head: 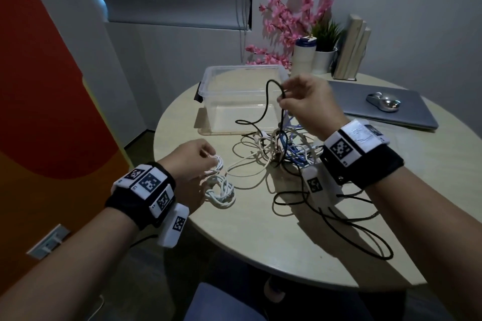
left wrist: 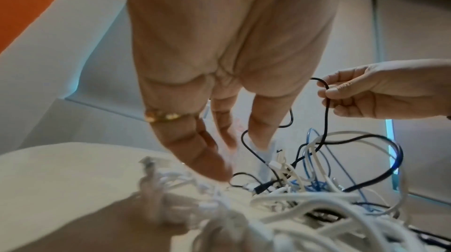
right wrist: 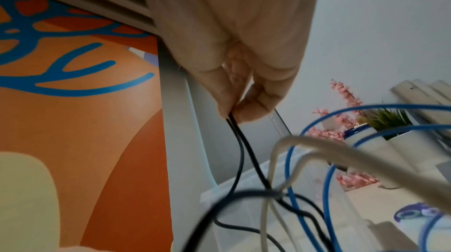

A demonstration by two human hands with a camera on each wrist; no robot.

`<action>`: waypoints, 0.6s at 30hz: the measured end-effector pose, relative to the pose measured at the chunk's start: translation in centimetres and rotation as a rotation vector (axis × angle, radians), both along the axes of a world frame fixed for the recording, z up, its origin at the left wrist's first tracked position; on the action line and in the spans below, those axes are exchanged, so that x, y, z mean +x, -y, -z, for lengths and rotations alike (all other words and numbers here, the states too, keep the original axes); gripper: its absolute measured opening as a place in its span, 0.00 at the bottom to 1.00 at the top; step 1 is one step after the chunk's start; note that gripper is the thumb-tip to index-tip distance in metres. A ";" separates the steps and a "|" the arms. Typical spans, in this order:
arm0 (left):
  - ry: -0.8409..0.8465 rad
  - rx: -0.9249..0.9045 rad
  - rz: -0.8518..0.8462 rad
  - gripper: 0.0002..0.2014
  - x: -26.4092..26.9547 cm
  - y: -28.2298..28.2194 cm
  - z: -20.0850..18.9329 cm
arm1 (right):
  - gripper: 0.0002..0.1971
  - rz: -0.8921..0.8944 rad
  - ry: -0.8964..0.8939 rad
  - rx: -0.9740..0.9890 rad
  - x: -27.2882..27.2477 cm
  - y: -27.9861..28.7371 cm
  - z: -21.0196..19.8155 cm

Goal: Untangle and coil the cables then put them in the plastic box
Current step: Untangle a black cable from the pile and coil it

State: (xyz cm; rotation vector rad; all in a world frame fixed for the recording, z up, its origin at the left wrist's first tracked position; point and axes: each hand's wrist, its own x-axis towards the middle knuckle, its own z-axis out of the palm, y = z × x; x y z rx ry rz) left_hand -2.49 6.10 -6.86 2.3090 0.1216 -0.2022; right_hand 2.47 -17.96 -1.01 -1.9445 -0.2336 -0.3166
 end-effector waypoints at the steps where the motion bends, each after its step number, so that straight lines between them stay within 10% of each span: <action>1: 0.046 -0.049 -0.014 0.10 0.2 0.6 -0.5 | 0.16 0.004 0.034 0.041 0.1 0.2 -0.4; 9: 0.511 -0.219 0.060 0.22 2.7 6.2 -4.7 | 0.11 -0.150 0.088 0.132 -1.1 0.8 -1.8; 13: 0.532 -0.328 0.187 0.04 3.7 8.4 -5.9 | 0.09 -0.197 0.006 0.100 -1.7 1.0 -1.1; 18: 0.505 -0.510 0.174 0.11 4.1 9.2 -6.1 | 0.09 -0.233 -0.173 -0.100 -1.5 0.8 1.3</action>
